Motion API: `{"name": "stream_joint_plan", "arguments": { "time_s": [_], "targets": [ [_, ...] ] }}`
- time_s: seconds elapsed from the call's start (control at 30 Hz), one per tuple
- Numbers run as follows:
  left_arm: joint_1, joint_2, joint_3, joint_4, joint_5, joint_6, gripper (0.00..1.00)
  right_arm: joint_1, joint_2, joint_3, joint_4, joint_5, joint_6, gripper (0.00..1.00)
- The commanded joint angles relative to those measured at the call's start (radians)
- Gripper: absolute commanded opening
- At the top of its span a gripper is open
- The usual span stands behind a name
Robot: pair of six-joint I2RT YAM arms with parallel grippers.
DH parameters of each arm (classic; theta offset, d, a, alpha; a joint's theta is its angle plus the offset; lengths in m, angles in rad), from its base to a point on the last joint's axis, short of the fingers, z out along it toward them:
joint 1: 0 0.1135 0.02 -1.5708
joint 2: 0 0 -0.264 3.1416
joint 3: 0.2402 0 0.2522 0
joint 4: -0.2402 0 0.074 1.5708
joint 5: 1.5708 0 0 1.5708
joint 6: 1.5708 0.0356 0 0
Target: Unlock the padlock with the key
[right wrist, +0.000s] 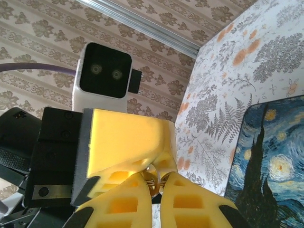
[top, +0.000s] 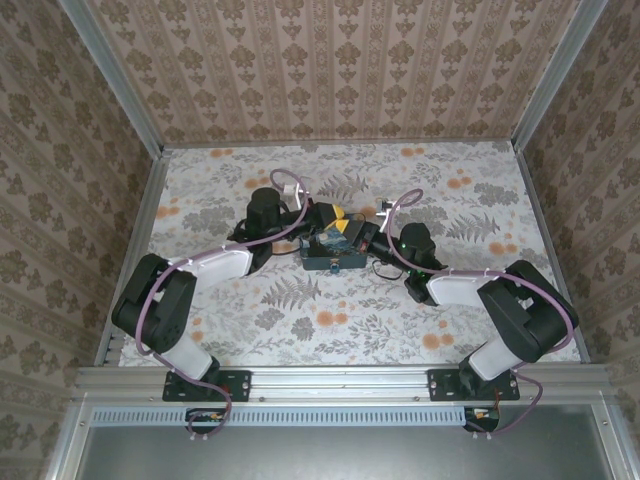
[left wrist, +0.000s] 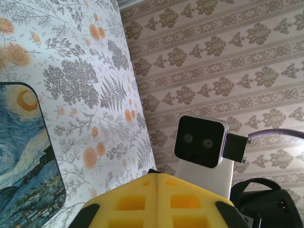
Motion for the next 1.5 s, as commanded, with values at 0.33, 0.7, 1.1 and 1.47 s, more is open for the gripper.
{"name": "stream_joint_plan", "arguments": {
  "time_s": [0.33,0.7,1.1,1.47],
  "targets": [
    [0.087,-0.198,0.067,-0.405,-0.041,0.154,0.80,0.012,-0.173,0.062,-0.444,0.034,-0.296,0.00],
    [0.090,-0.246,0.085,-0.610,-0.061,0.069,0.83,0.082,-0.268,0.086,-0.592,0.186,-0.486,0.00],
    [0.039,-0.221,0.000,-0.449,-0.108,-0.083,0.82,0.088,-0.216,0.056,-0.399,0.146,-0.326,0.00],
    [0.028,-0.213,-0.013,-0.432,-0.129,-0.131,0.81,0.102,-0.267,0.069,-0.537,0.177,-0.502,0.00]
  ]
}}
